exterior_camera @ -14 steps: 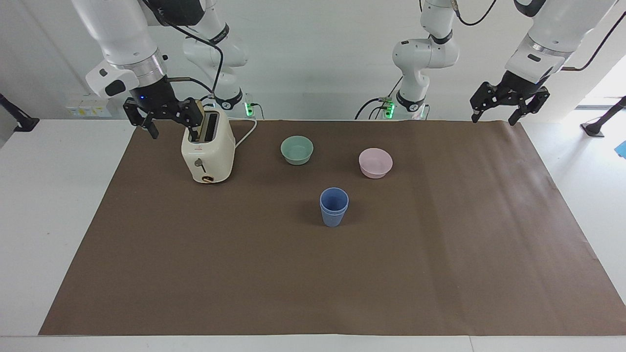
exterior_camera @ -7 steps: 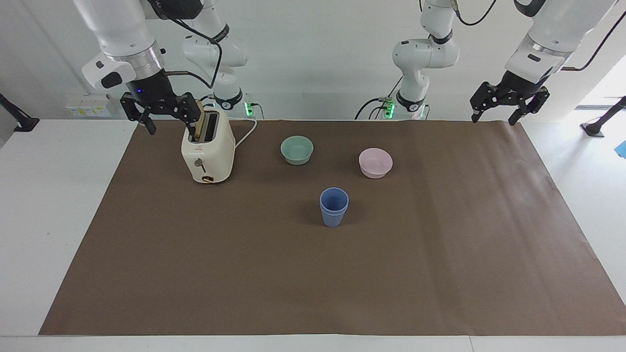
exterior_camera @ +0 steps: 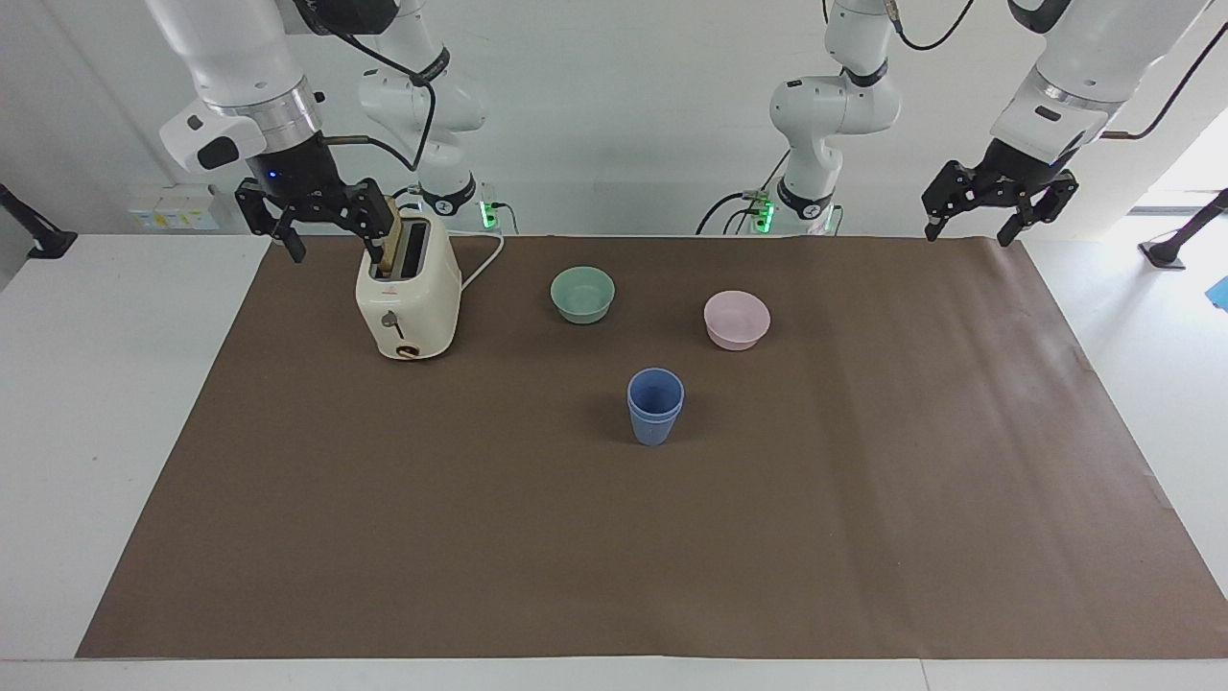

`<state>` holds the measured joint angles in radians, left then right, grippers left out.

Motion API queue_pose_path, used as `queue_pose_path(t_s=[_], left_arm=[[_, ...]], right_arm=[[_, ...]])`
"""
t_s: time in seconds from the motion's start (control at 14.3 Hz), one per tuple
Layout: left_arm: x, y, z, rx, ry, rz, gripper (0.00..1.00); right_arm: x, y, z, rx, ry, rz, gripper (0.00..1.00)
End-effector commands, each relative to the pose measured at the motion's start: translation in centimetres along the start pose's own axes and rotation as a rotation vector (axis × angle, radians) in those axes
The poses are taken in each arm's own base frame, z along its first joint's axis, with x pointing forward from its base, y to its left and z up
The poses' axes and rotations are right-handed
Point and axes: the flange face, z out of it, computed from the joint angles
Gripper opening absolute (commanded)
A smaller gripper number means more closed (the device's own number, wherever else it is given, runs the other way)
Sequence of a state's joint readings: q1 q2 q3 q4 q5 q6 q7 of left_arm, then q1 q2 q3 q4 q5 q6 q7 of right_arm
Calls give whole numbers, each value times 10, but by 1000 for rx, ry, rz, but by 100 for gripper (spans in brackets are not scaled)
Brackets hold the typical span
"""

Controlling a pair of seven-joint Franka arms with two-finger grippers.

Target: Stack blue cups with both arms

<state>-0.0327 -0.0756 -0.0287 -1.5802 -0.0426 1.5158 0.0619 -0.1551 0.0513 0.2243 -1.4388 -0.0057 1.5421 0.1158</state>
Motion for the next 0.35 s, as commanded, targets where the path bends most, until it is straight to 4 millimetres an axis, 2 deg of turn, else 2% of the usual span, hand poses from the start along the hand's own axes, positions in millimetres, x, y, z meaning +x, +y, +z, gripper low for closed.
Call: queue_pose_path(t_s=[0.0,0.28], left_arm=[[-7,-3,-2,-7,10,0,100],[-7,-3,-2,-7,10,0,100]], right_arm=[[-5,2,-1,15,3,9,100],[-7,2,-1,14,1,5,100]])
